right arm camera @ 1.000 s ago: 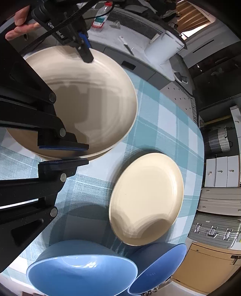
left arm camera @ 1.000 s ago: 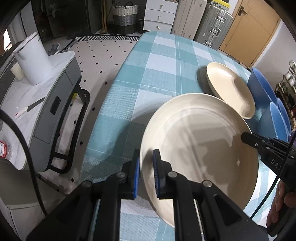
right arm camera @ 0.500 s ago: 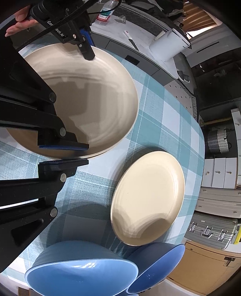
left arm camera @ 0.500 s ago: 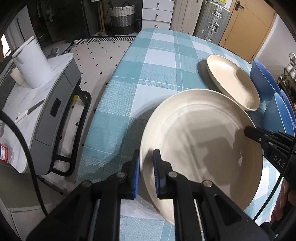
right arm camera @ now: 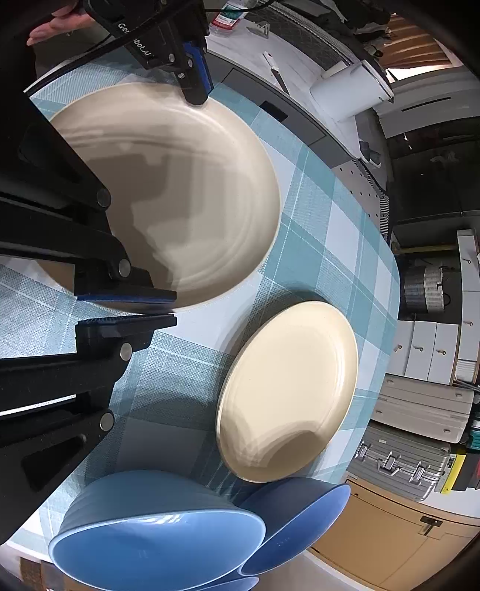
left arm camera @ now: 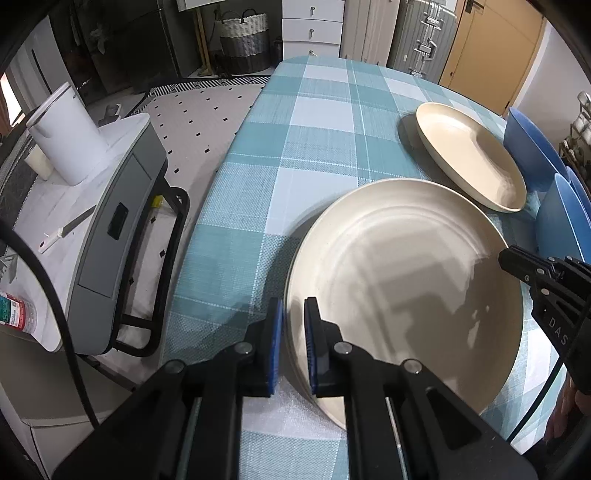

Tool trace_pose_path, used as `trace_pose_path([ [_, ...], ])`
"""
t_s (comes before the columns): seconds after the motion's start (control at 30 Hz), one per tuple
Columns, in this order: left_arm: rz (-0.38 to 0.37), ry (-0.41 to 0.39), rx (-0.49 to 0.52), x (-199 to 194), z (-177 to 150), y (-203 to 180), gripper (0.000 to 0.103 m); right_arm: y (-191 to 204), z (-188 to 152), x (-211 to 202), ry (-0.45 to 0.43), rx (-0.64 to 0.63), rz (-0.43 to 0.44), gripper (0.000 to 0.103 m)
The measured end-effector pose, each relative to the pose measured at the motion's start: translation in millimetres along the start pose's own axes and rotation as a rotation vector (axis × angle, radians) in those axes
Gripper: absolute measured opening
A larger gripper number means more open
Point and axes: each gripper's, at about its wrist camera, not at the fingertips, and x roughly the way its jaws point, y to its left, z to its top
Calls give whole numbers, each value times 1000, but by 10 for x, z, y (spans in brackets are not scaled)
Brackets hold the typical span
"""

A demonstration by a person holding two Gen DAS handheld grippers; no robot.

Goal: Organize plates and bowls

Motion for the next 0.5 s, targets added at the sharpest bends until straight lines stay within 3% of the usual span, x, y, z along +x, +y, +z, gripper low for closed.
trace_pose_path([
  [0.27,-1,12,-3,46,-17,-11,9,50,-38,-6,-3,-33,-21,6],
  [0.5,-9,37,1,73,-24,37,9,-16,-40,-3,36,-21,30,6],
])
